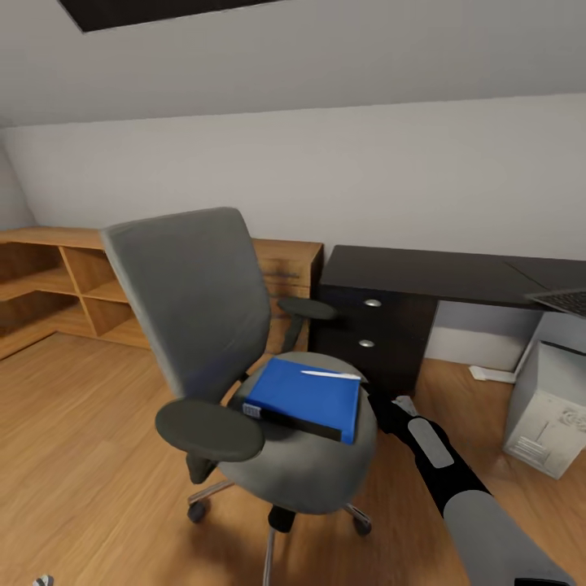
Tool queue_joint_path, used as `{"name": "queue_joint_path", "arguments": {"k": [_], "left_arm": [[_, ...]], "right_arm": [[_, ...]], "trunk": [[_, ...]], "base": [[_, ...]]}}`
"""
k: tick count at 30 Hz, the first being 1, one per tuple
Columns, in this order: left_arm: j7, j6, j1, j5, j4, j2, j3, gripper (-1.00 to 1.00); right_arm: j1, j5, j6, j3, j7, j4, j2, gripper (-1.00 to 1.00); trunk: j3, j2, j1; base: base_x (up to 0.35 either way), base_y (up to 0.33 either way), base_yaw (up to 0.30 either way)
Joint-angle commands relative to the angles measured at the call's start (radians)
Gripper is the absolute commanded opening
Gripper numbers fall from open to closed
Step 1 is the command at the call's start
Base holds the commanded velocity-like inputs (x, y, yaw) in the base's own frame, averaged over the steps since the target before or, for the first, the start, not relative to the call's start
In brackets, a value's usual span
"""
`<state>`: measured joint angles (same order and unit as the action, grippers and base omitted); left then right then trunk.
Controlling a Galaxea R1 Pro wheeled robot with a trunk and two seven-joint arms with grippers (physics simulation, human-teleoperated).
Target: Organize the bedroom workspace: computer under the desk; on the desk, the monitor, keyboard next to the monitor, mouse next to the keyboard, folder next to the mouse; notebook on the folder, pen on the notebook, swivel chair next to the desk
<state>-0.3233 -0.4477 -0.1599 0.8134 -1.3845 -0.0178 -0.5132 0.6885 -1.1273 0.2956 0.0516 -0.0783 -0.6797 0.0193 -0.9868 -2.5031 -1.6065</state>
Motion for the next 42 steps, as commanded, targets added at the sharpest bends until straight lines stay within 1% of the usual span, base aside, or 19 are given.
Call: {"name": "queue_joint_path", "arguments": {"k": [1,7,19,26,31,32,35,42], "left_arm": [[-0.007,-0.003,0.0,0.01,-0.002,-0.001,-0.001,1.0],[-0.007,-0.003,0.0,0.01,-0.001,0.0,-0.002,1.0],[-0.007,-0.003,0.001,0.01,-0.001,0.001,-0.001,1.0],[-0.007,-0.003,0.001,0.01,-0.001,0.001,-0.001,1.0],[-0.007,-0.003,0.001,0.01,-0.001,0.001,-0.001,1.0],[-0.007,-0.003,0.001,0.01,-0.001,0.001,0.001,1.0],[-0.008,-0.002,0.001,0.009,0.0,0.003,0.026,1.0],[-0.008,-0.002,0.001,0.009,0.009,0.005,0.036,1.0]], "right_arm": [[0.0,-0.022,0.004,0.001,-0.005,-0.003,-0.001,1.0],[0.0,-0.023,0.004,0.001,-0.005,-0.003,-0.002,1.0],[0.0,-0.024,0.005,0.001,-0.005,-0.003,-0.003,1.0],[0.0,-0.024,0.005,0.001,-0.005,-0.003,-0.003,1.0],[0.0,-0.025,0.005,0.001,-0.005,-0.003,-0.003,1.0],[0.0,-0.025,0.005,0.001,-0.005,-0.003,-0.002,1.0],[0.0,-0.025,0.005,0.001,-0.005,-0.003,-0.002,1.0],[0.0,-0.025,0.005,0.001,-0.005,-0.003,-0.002,1.0]], "trunk": [[-0.001,0.0,0.0],[-0.001,0.0,0.0],[-0.001,0.0,0.0],[-0.001,0.0,0.0],[-0.001,0.0,0.0],[-0.001,0.0,0.0],[-0.001,0.0,0.0],[-0.001,0.0,0.0]], "base": [[0.245,0.217,0.0],[0.221,0.188,0.0],[0.02,0.043,-0.012],[0.041,0.235,0.0],[0.16,0.251,0.0],[0.219,0.229,0.0],[0.237,0.222,0.0],[0.155,0.134,0.0]]}}
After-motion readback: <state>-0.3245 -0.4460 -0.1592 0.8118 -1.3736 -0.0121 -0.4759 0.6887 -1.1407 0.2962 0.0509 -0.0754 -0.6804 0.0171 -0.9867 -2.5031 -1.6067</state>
